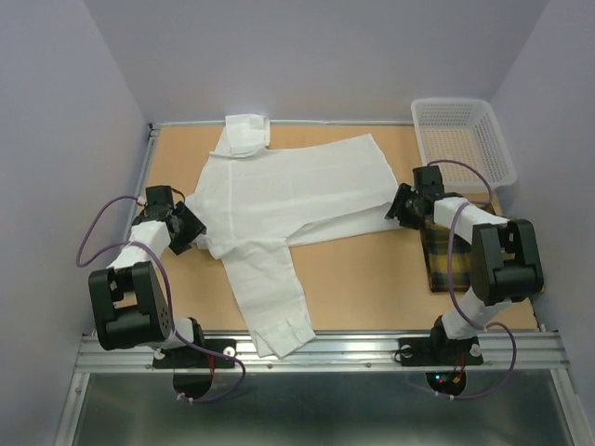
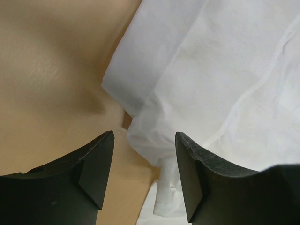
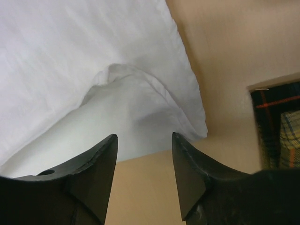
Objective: Fold and stack the long sleeve shirts
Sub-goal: Fold the shirt
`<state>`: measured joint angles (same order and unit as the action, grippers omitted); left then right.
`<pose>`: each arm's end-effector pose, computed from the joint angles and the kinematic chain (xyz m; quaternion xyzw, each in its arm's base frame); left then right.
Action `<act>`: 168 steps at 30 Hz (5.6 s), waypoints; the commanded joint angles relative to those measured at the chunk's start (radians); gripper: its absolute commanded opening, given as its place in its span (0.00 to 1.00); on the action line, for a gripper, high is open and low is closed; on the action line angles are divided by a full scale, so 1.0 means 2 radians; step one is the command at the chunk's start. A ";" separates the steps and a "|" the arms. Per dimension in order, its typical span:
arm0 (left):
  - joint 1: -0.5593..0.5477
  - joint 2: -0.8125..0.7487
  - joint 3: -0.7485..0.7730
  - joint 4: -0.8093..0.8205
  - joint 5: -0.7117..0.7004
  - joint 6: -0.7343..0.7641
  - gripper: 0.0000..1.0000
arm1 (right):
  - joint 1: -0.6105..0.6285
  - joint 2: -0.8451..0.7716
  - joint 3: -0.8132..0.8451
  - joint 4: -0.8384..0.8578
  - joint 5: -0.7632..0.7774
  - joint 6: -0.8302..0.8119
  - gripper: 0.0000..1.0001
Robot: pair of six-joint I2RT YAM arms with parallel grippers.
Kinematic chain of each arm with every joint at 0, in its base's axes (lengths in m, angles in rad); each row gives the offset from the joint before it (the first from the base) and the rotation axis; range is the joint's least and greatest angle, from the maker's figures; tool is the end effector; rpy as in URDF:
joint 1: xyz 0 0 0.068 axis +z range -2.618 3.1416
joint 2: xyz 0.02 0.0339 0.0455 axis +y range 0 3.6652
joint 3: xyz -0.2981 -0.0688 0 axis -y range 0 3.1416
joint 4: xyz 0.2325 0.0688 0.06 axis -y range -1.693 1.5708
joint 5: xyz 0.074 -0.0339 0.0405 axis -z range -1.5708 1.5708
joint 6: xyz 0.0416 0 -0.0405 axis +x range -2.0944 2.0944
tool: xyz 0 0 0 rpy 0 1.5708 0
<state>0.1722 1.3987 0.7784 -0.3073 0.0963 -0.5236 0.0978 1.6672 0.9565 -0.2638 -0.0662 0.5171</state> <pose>0.2590 0.0410 0.2285 -0.3088 0.8960 -0.1001 0.3029 0.3271 0.0349 0.2084 0.1893 0.9365 0.1190 0.2702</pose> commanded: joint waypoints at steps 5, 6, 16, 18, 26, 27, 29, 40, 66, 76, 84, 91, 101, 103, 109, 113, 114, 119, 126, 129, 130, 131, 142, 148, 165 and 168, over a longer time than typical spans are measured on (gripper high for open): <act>0.003 -0.052 -0.022 0.002 -0.008 0.013 0.66 | 0.095 -0.108 -0.013 -0.006 -0.049 -0.098 0.66; 0.003 -0.051 -0.026 0.006 -0.007 0.013 0.66 | 0.112 -0.119 -0.016 -0.006 -0.051 -0.102 0.68; 0.003 0.003 -0.029 0.031 -0.013 0.012 0.51 | 0.314 -0.110 -0.007 -0.009 -0.105 -0.176 0.69; 0.003 0.006 -0.038 0.032 -0.020 0.013 0.50 | 0.359 -0.106 0.000 -0.011 -0.106 -0.193 0.70; 0.003 0.019 -0.055 0.039 -0.033 0.022 0.48 | 0.491 -0.054 0.029 -0.036 -0.084 -0.269 0.81; 0.002 0.020 -0.052 0.038 -0.037 0.023 0.48 | 0.501 -0.039 0.033 -0.038 -0.070 -0.275 0.82; 0.003 0.022 -0.049 0.037 -0.040 0.025 0.48 | 0.528 -0.029 0.038 -0.042 -0.056 -0.289 0.82; 0.003 0.019 -0.050 0.042 -0.044 0.025 0.48 | 0.583 0.012 0.078 -0.061 -0.046 -0.332 0.78; 0.003 0.011 -0.046 0.036 -0.072 0.032 0.48 | 0.570 -0.003 0.192 -0.123 0.060 -0.346 0.01; 0.003 -0.048 -0.072 0.033 -0.015 0.020 0.48 | 0.459 0.022 0.400 -0.128 0.140 -0.371 0.01; 0.003 -0.081 -0.070 0.023 0.000 0.013 0.48 | 0.416 0.126 0.605 -0.116 0.184 -0.423 0.01; 0.003 -0.109 -0.071 0.017 0.012 -0.004 0.48 | 0.392 0.208 0.724 -0.081 0.185 -0.434 0.01; 0.003 -0.138 -0.062 -0.003 0.019 0.007 0.49 | 0.376 0.233 0.716 0.076 0.208 -0.404 0.01; 0.003 -0.141 -0.062 -0.004 0.020 0.010 0.49 | 0.374 0.237 0.715 0.105 0.219 -0.401 0.01; 0.003 -0.158 -0.064 -0.008 0.025 0.018 0.49 | 0.363 0.255 0.702 0.146 0.210 -0.398 0.01; 0.002 -0.168 -0.066 -0.010 0.026 0.020 0.49 | 0.362 0.260 0.684 0.151 0.194 -0.387 0.01; 0.002 -0.169 -0.066 -0.010 0.030 0.021 0.49 | 0.362 0.259 0.677 0.151 0.190 -0.383 0.01; 0.002 -0.172 -0.069 0.010 0.041 0.025 0.56 | 0.362 0.256 0.639 0.154 0.186 -0.374 0.02; 0.002 -0.106 -0.019 0.021 0.036 0.016 0.55 | 0.362 0.239 0.596 0.156 0.189 -0.367 0.02; 0.001 -0.067 0.005 0.004 0.020 0.023 0.54 | 0.363 0.229 0.582 0.157 0.187 -0.363 0.02; -0.001 -0.053 0.007 0.003 0.019 0.026 0.53 | 0.363 0.226 0.578 0.157 0.186 -0.363 0.02; -0.002 -0.048 0.005 0.002 0.020 0.028 0.52 | 0.363 0.224 0.573 0.158 0.186 -0.361 0.02; -0.006 -0.054 -0.053 -0.035 0.120 0.042 0.50 | 0.363 0.193 0.514 0.163 0.176 -0.341 0.03; -0.006 -0.071 -0.070 -0.071 0.142 0.026 0.51 | 0.362 0.183 0.492 0.166 0.180 -0.341 0.03; -0.006 -0.183 -0.045 -0.103 0.054 0.018 0.73 | 0.351 0.256 0.497 0.166 0.193 -0.335 0.37; -0.006 -0.172 -0.052 -0.102 0.088 0.032 0.73 | 0.339 0.257 0.513 0.135 0.187 -0.318 0.65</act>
<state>0.1638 1.0458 0.6643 -0.4988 0.2092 -0.5014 0.8120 2.1700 1.9491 0.0132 0.3000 -0.1673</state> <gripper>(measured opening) 0.731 0.527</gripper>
